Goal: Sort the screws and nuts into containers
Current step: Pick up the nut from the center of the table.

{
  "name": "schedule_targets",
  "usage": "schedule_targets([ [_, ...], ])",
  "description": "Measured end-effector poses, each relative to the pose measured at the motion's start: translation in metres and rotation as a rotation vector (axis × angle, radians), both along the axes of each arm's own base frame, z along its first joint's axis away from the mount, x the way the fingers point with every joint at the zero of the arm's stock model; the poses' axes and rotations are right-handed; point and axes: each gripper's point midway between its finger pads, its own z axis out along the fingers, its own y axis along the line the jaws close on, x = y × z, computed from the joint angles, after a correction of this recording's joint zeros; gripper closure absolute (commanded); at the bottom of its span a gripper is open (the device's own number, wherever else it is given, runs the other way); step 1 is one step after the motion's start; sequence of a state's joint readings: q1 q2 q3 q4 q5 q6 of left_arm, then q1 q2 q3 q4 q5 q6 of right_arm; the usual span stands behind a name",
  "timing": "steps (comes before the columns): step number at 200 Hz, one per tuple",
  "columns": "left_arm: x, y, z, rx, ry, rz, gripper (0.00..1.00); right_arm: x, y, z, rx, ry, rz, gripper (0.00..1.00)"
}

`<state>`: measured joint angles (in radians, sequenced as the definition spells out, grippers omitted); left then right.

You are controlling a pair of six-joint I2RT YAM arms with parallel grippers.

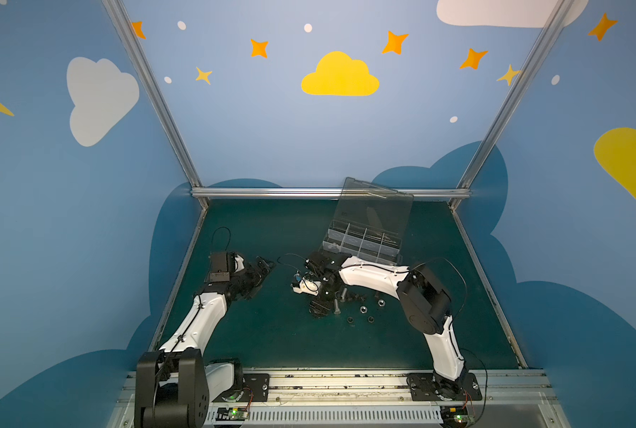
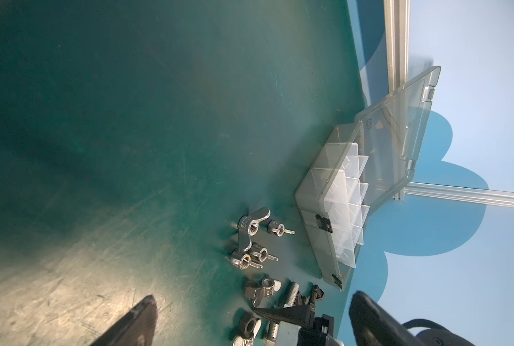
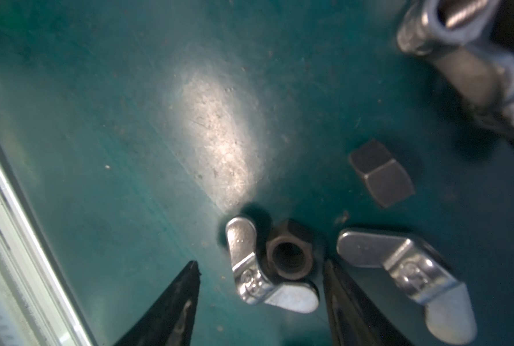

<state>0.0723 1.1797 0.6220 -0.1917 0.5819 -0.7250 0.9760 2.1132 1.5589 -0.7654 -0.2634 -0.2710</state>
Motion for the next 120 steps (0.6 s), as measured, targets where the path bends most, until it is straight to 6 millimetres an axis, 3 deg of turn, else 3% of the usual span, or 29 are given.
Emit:
schedule_targets([
  [120, -0.0009, 0.0015, -0.0002, 0.002, -0.004, 0.000, 0.00, -0.0093, -0.0031, -0.0003, -0.003, -0.016, 0.014, 0.34],
])
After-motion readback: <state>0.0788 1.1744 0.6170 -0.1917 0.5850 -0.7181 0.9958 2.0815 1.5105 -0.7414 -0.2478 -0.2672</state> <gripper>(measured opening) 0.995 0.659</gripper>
